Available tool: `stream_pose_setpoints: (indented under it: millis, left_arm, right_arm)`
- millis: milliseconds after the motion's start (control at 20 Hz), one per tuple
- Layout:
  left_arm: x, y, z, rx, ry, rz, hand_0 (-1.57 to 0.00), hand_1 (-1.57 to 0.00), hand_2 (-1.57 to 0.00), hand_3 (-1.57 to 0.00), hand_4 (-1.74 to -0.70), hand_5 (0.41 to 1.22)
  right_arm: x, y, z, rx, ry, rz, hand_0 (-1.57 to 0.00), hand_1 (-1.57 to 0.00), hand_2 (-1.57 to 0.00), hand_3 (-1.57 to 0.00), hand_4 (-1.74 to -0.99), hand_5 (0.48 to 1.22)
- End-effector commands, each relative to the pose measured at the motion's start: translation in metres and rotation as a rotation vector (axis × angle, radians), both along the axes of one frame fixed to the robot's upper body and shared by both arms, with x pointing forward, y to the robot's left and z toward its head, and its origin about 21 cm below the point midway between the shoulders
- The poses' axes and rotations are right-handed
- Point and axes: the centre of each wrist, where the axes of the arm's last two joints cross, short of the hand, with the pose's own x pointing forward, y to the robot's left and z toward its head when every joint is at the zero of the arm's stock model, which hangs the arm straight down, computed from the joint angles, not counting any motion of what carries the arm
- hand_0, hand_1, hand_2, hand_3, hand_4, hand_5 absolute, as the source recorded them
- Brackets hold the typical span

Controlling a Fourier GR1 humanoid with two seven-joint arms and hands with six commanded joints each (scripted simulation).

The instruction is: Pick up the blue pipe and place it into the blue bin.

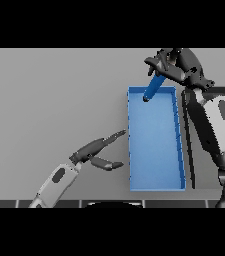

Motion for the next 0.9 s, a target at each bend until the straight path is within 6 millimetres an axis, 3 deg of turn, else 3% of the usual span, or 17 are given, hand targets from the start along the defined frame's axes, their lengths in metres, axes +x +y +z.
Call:
stream_pose_setpoints:
  millis: [0,450,650,700,750,850]
  left_arm:
    - [-0.003,0.004,-0.001,0.002,-0.003,-0.003,0.0,0.0,0.0,0.0,-0.9,0.489]
    - [0.001,0.004,-0.001,-0.001,-0.004,-0.001,0.0,0.0,0.0,0.0,-0.88,0.463]
    - [-0.001,-0.002,-0.001,0.001,0.008,0.006,0.0,0.0,0.0,0.0,-0.88,0.46]
    - [-0.001,0.0,-0.003,0.003,0.01,0.007,0.0,0.0,0.0,0.0,-0.89,0.457]
    - [-0.002,-0.003,-0.003,0.007,0.014,0.003,0.0,0.0,0.0,0.0,-0.89,0.455]
    - [0.0,-0.002,0.0,0.008,0.015,0.011,0.0,0.0,0.0,0.0,-0.89,0.454]
  right_arm:
    - [0.002,-0.009,-0.015,-0.011,0.045,-0.037,-1.57,-1.57,-1.57,-1.57,-1.74,1.117]
    - [-0.016,-0.032,-0.122,-0.158,0.482,-0.202,-1.57,-1.57,-1.57,-1.57,-1.741,1.122]
    - [-0.03,-0.037,-0.161,-0.248,0.639,-0.203,-1.57,-1.57,-1.57,-1.57,-1.591,1.114]
    - [-0.033,-0.035,-0.169,-0.279,0.682,-0.209,-1.57,-1.57,-1.57,-1.33,-1.599,1.11]
    - [-0.031,-0.035,-0.174,-0.298,0.729,-0.228,-1.56,-1.46,-1.39,-1.12,-1.547,1.133]
    - [-0.029,-0.034,-0.184,-0.318,0.808,-0.24,-1.04,-0.93,-0.89,-0.72,-1.455,1.164]
